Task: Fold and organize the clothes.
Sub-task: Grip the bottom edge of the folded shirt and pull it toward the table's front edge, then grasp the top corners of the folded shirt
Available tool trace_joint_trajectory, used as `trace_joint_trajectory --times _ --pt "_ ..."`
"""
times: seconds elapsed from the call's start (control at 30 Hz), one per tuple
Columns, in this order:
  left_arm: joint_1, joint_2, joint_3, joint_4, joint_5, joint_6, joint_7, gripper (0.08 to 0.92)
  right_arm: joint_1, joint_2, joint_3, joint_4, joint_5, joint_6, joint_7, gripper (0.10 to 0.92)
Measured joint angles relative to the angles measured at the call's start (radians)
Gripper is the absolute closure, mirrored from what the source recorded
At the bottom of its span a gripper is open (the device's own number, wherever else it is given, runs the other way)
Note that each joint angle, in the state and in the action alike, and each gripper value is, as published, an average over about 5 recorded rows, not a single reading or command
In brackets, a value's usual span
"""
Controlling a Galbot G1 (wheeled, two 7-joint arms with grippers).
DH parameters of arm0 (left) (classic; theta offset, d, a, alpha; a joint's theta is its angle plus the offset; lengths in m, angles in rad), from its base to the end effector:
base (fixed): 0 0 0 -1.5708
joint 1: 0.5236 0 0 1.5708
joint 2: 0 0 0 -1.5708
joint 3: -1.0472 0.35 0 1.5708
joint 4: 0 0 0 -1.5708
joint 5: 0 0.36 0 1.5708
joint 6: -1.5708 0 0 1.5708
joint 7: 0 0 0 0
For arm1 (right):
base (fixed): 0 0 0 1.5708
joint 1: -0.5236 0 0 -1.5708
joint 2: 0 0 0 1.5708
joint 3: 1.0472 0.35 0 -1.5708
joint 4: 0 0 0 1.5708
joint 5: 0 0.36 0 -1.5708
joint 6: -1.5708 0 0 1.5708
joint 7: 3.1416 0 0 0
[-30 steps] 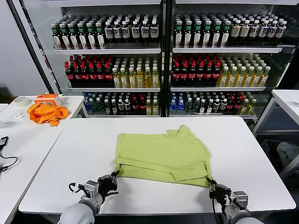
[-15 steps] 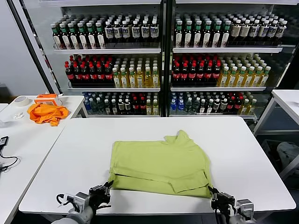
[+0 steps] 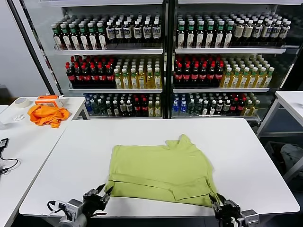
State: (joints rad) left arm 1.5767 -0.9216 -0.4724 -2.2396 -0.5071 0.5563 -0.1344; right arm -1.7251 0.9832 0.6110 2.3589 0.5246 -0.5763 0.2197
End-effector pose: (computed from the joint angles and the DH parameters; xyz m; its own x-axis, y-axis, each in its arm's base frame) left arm 0.1880 0.0651 -0.2372 -0.8301 0.2167 0.5137 0.2982 0.9511 0.0806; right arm 0.1552 -0.0710 -0.2105 -0.8624 -0.0922 0.4977 -0.1587 0.9829 -0.0929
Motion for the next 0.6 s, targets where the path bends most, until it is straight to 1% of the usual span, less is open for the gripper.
trace_joint_trajectory --times 0.2,0.3,0.37,0.6 --pt "-0.121 -0.012 0.023 0.083 -0.031 -0.038 0.019 0.243 0.182 -0.013 -0.06 -0.068 0.031 0.001 0.032 0.316" --pt "-0.195 -0.015 0.049 0.144 -0.04 -0.056 0.028 0.191 0.299 -0.004 -0.121 -0.136 0.042 0.008 0.05 0.241" --pt "-0.24 -0.017 0.068 0.183 -0.045 -0.066 0.035 0.182 0.379 0.007 -0.163 -0.188 0.047 0.013 0.06 0.213" --pt "-0.397 -0.032 0.145 0.325 -0.068 -0.077 0.057 0.177 0.631 0.068 -0.297 -0.379 0.062 0.017 0.078 0.203"
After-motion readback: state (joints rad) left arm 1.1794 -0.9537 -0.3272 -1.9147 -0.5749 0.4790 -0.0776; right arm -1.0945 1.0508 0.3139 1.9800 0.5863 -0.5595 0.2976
